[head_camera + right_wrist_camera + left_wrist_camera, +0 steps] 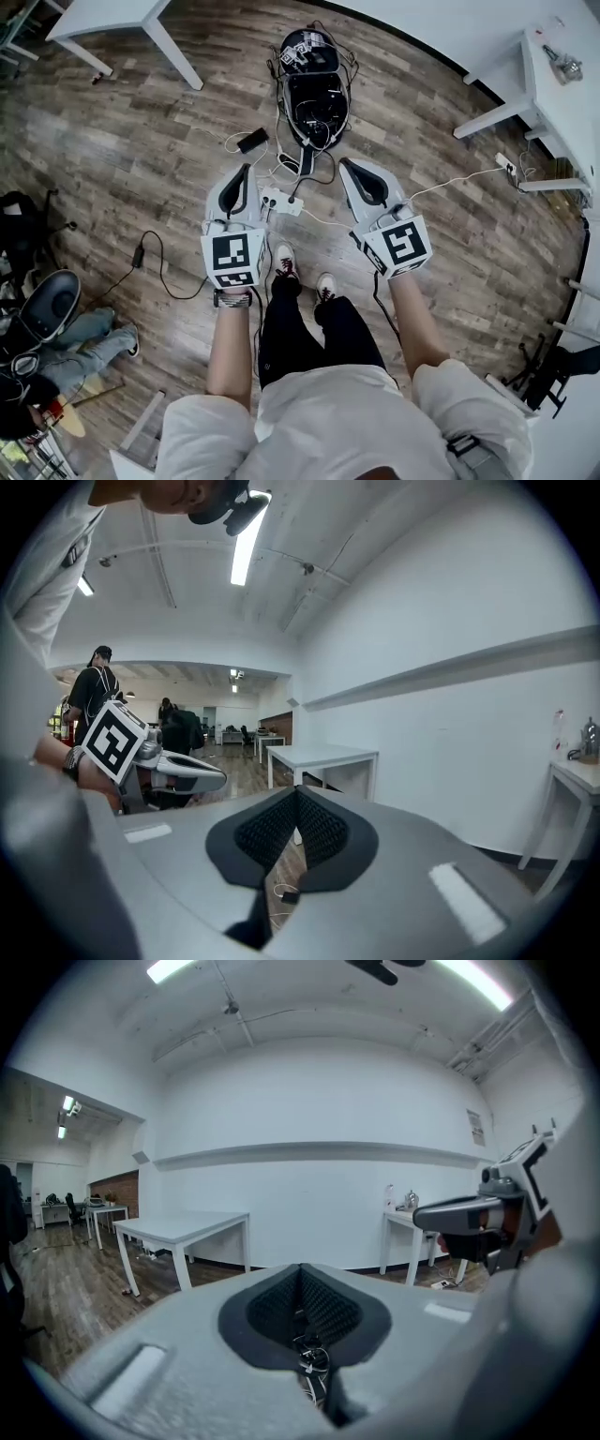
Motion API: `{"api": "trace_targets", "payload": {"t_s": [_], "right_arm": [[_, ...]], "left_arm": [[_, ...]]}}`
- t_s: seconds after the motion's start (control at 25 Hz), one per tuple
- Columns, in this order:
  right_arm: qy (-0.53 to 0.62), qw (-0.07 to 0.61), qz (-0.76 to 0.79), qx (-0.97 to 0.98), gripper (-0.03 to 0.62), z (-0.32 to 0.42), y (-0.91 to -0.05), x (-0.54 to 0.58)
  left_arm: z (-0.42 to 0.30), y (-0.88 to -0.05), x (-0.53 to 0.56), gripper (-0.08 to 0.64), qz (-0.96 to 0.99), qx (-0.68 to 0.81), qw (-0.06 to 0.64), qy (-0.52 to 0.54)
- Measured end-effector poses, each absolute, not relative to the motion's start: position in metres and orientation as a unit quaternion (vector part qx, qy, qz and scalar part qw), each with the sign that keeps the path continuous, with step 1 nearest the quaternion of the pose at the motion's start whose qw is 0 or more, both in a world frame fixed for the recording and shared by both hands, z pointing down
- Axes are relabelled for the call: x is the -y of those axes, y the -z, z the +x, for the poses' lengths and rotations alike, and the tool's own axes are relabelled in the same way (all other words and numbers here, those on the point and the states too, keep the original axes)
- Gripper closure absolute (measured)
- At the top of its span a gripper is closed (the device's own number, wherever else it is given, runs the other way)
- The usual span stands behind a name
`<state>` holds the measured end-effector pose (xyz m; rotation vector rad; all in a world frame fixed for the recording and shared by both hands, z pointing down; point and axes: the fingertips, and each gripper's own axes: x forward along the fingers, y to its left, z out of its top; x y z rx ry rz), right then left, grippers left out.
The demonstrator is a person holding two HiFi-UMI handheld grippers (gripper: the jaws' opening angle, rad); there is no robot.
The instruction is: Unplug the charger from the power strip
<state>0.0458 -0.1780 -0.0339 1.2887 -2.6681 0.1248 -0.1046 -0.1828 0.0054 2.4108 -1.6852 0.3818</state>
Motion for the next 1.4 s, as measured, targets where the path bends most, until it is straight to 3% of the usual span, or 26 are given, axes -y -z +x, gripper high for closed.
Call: {"api": "trace_targets", "payload": {"t_s": [0.4, 0.92, 1.4], "right_arm": [[-0.013, 0.047, 0.434, 0.899, 0.591, 0.073, 0.172, 0.133], [0.053, -0.013, 0.414, 0.909, 0.591, 0.081, 0.305, 0.11], [0.065, -0.03, 0.395, 0.916, 0.591, 0.063, 0.328, 0.119]], "left_arm": [[-0.081, 0.145, 0.143, 0.555, 0.804, 0.589, 0.03, -0.079], [-0.066, 0.279, 0.108, 0.555, 0.798, 0.599, -0.046, -0.042], [-0.068, 0.291, 0.121, 0.555, 0.797, 0.597, -0.065, -0.055]]}}
